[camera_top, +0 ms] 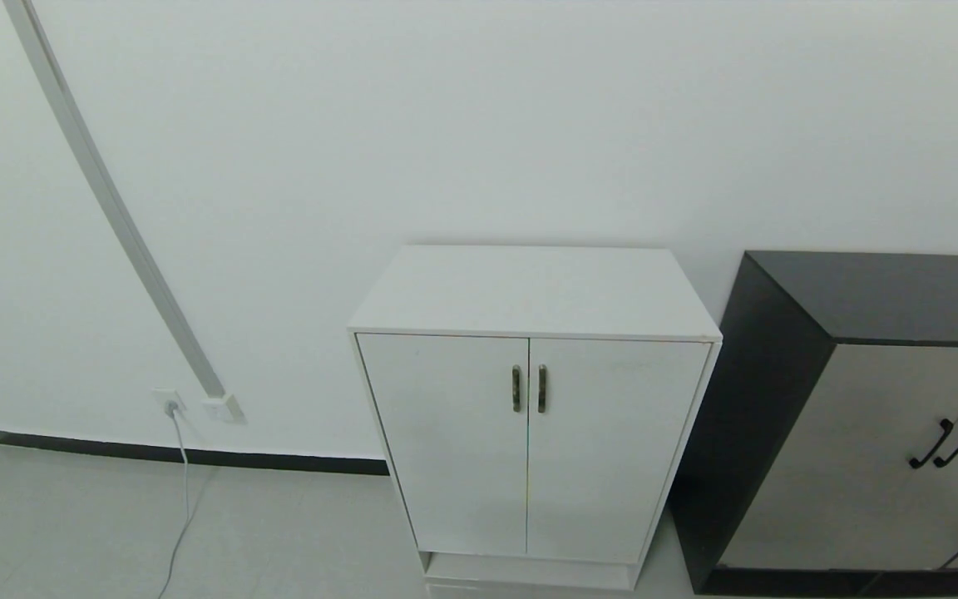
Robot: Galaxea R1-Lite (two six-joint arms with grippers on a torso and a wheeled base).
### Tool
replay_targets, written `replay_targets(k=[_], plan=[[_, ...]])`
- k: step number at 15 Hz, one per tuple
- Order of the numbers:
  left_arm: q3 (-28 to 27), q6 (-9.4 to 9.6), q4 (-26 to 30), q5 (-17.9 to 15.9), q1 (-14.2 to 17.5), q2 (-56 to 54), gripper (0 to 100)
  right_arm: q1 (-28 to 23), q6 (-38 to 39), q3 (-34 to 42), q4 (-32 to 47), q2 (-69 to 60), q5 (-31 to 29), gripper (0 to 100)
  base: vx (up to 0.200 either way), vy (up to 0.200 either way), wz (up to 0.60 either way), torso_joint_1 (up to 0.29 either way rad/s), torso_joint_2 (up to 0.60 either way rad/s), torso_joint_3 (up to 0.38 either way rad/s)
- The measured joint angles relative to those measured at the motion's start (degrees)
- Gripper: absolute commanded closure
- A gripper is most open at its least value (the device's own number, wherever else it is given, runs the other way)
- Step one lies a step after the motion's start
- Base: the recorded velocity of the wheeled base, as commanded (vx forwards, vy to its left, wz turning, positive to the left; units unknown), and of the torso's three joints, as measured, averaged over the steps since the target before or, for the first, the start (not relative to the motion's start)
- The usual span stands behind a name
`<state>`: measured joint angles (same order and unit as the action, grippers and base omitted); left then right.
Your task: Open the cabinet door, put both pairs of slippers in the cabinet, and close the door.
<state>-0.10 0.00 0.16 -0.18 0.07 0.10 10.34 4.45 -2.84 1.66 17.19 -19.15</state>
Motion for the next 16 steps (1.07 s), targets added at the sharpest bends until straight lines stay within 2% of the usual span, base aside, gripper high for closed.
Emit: replay_targets(k=[5, 8, 12, 16], plan=[[0.0, -0.02, 0.02, 0.07, -0.02, 0.0, 100, 0.1, -7.29, 0.06, 1.35, -9.23, 1.74, 100, 0.0, 0.0, 0.0, 0.0, 0.0, 0.0], [0.0, -0.05, 0.02, 0.11, 0.02, 0.0, 100, 0.1, -7.05, 0.12, 0.88, -11.22, 2.05, 100, 0.0, 0.0, 0.0, 0.0, 0.0, 0.0], [0.0, -0.07, 0.02, 0.07, 0.0, 0.0, 100, 0.11, -6.44, 1.77, -3.54, -11.9, 11.47, 100, 0.0, 0.0, 0.0, 0.0, 0.0, 0.0], [0.0, 0.0, 0.02, -0.04, 0.0, 0.0, 100, 0.07, -7.35, 2.22, -2.67, -11.98, 20.16, 100, 0.0, 0.0, 0.0, 0.0, 0.0, 0.0]])
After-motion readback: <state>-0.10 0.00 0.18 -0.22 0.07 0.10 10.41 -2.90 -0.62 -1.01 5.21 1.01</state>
